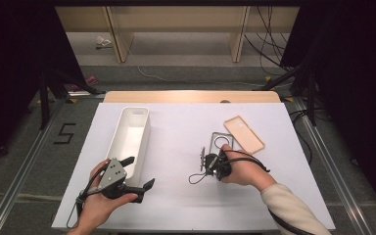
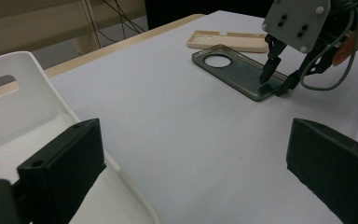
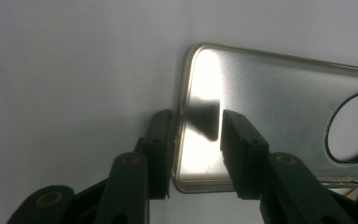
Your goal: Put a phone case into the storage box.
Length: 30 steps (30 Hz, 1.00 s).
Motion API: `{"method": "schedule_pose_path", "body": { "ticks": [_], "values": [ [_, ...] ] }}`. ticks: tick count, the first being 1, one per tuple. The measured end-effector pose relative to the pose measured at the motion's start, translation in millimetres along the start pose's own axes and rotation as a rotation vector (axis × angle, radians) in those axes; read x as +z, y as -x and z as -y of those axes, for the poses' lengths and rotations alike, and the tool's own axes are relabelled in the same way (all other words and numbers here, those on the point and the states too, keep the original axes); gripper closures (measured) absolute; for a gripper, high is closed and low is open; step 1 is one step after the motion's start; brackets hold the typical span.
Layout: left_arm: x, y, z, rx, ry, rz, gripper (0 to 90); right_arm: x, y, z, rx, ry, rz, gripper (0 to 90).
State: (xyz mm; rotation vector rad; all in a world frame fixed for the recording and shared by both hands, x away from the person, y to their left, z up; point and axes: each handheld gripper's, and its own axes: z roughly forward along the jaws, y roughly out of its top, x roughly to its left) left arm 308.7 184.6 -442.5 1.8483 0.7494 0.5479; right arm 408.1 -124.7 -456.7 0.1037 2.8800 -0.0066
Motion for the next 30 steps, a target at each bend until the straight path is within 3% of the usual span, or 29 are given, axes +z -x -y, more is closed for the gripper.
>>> {"method": "schedule_pose_path", "body": {
  "ticks": [16,30],
  "values": [
    [0.3,1.0,0.0,0.001,-0.001,0.004,3.6,-0.2,-1.7,-1.0,0.0,-0.008,-0.042,81.2],
    [0.2,1.3,-0.1,0.002,-0.003,0.004,3.6,-0.4,-2.2,-1.1,0.017,-0.007,-0.05,85.3]
  ]
}}
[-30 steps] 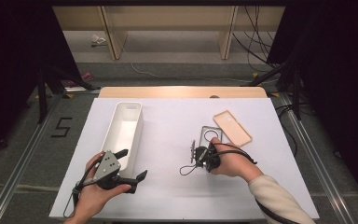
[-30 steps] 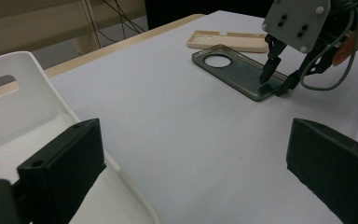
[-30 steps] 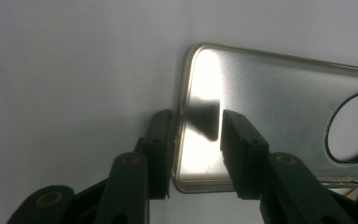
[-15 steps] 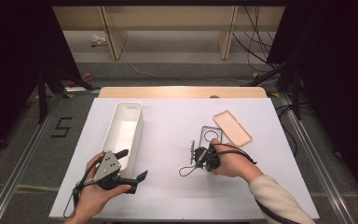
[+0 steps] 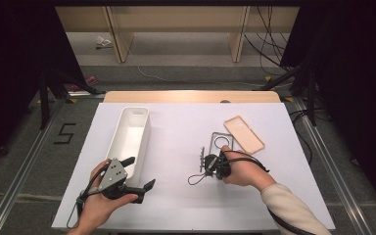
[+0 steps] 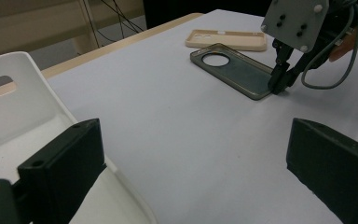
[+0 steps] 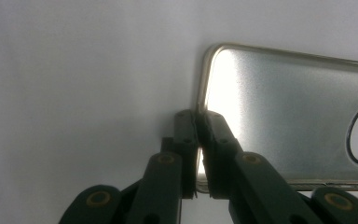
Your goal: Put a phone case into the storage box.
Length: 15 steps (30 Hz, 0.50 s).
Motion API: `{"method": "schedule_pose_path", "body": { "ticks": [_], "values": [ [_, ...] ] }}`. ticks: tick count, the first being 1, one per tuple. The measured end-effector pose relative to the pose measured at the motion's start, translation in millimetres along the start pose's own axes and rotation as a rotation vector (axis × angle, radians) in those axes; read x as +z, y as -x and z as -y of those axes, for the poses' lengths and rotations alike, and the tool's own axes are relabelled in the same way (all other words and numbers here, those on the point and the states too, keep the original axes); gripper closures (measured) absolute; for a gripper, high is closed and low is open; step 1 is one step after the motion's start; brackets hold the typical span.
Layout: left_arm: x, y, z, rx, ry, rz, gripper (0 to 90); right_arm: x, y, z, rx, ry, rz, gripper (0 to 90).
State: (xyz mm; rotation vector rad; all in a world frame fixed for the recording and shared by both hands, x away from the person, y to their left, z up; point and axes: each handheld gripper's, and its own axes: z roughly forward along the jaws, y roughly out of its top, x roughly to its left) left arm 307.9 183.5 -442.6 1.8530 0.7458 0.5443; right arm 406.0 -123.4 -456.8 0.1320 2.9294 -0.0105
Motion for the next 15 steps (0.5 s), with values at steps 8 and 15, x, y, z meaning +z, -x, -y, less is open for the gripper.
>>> {"method": "schedule_pose_path", "body": {
  "ticks": [8,15],
  "values": [
    [-0.1,0.1,0.1,-0.001,-0.001,0.0,3.7,-0.8,0.5,0.7,0.011,-0.001,0.007,88.1],
    [-0.5,0.0,0.0,0.001,0.0,-0.002,3.8,-13.8,0.5,0.6,0.037,0.047,0.038,89.0]
  ]
}}
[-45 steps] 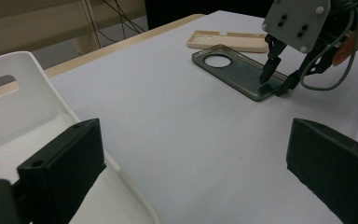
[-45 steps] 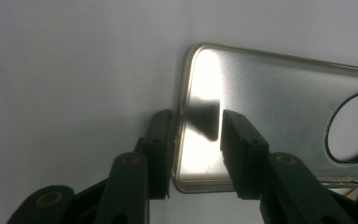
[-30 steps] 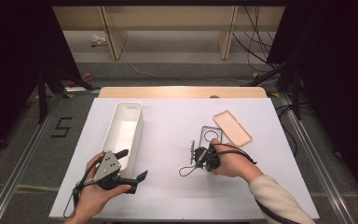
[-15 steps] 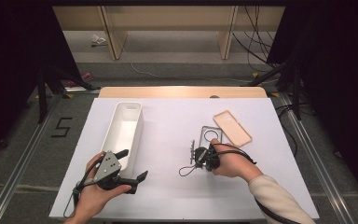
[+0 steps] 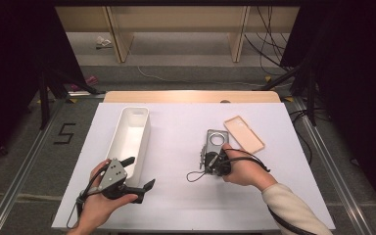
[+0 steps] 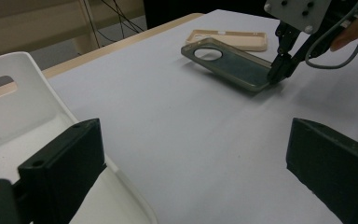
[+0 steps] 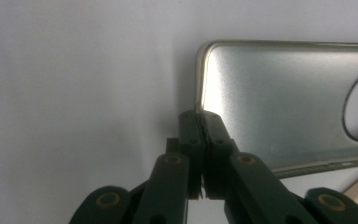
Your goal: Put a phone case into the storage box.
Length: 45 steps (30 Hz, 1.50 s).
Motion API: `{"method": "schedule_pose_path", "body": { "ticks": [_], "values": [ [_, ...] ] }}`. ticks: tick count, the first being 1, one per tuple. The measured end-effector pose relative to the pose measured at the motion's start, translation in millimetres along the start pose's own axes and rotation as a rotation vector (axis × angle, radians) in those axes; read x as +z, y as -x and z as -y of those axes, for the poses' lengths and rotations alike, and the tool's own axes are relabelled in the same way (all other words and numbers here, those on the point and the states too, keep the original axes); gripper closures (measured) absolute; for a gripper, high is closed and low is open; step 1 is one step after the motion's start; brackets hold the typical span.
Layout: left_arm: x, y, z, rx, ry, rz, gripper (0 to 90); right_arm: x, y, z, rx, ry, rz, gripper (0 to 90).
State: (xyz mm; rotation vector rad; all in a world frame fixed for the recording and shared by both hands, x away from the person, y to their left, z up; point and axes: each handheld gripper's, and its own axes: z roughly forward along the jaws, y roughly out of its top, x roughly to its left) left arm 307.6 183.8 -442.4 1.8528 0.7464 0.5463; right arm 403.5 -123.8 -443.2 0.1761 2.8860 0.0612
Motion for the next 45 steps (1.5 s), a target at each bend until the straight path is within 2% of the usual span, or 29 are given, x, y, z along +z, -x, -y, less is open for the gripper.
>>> {"method": "schedule_pose_path", "body": {
  "ticks": [10,16,20,25,28,34,38,45],
  "values": [
    [-0.3,0.1,0.0,-0.002,0.003,0.001,4.2,-13.6,-3.2,0.7,0.004,0.028,0.035,89.2],
    [0.1,1.0,-0.2,-0.007,0.002,0.001,5.9,-21.3,-9.2,3.1,-0.001,0.056,0.076,89.3],
    [1.6,2.9,-3.3,-0.012,-0.002,-0.005,8.6,-27.0,-15.8,11.8,0.001,0.092,0.114,89.2],
    [7.6,8.6,-18.9,-0.035,-0.012,-0.005,14.3,-33.7,-26.4,24.8,0.013,0.179,0.148,89.2],
    [17.9,10.2,-33.9,-0.051,-0.011,0.015,15.2,-37.1,-32.6,31.3,0.018,0.219,0.164,89.2],
    [54.0,12.7,-67.3,-0.022,-0.067,0.031,15.5,-43.5,-47.5,40.5,0.022,0.27,0.172,89.2],
    [81.0,12.2,-88.7,-0.059,-0.107,0.063,17.9,-46.2,-55.2,42.3,0.005,0.297,0.17,89.2],
    [119.0,13.5,-113.5,-0.111,-0.166,0.081,23.5,-52.4,-65.5,38.8,-0.004,0.331,0.18,89.2]
  ]
}}
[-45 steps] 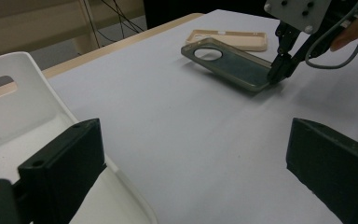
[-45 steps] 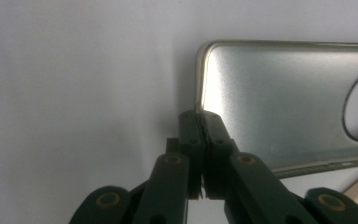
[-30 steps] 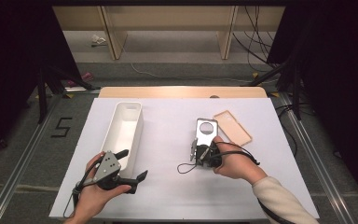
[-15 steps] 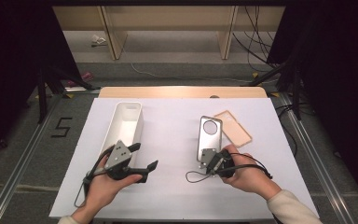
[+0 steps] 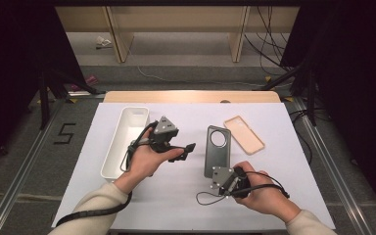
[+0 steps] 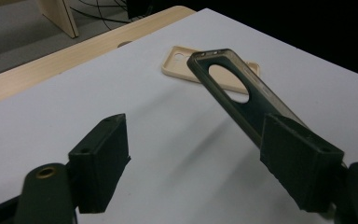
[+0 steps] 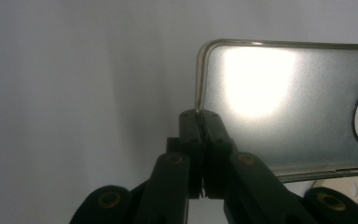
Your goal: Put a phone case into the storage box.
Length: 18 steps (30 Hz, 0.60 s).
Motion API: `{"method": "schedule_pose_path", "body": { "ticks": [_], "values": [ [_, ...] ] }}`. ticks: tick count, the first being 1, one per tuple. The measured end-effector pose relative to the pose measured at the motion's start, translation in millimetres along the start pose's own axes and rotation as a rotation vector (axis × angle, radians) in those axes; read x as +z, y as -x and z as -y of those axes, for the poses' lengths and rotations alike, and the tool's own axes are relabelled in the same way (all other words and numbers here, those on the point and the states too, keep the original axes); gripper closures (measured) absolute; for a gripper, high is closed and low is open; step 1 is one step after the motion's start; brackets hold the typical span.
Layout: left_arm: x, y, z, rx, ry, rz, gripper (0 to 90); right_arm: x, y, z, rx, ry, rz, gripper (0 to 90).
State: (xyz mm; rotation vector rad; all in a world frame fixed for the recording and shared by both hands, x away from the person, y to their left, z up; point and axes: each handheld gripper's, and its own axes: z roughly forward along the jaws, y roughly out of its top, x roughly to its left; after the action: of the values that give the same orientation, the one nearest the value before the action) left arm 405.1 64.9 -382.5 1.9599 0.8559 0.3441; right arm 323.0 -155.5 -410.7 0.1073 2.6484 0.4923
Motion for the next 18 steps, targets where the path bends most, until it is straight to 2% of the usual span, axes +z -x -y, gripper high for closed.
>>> {"method": "schedule_pose_path", "body": {
  "ticks": [4,6,7,8,9,18],
  "values": [
    [15.9,1.5,-10.4,-0.024,-0.031,0.024,26.5,-0.9,-4.7,-2.7,-0.012,0.0,0.005,89.2],
    [23.1,2.0,-14.2,-0.035,-0.063,0.032,28.0,-0.7,-5.6,-3.7,-0.013,0.005,0.0,89.2],
    [26.5,1.8,-15.7,-0.053,-0.066,0.036,28.9,-1.1,-6.3,-4.4,-0.011,0.005,0.006,89.2],
    [26.5,1.8,-15.7,-0.053,-0.066,0.036,31.2,-1.1,-6.1,-4.8,-0.019,0.007,0.004,89.2],
    [32.6,0.7,-18.5,-0.076,-0.077,0.042,33.1,-1.1,-6.4,-5.3,-0.021,0.012,0.005,89.2],
    [50.6,-7.0,-28.3,-0.16,-0.129,0.071,46.9,-2.1,-8.1,-7.6,-0.039,0.021,0.027,89.2]
  ]
}}
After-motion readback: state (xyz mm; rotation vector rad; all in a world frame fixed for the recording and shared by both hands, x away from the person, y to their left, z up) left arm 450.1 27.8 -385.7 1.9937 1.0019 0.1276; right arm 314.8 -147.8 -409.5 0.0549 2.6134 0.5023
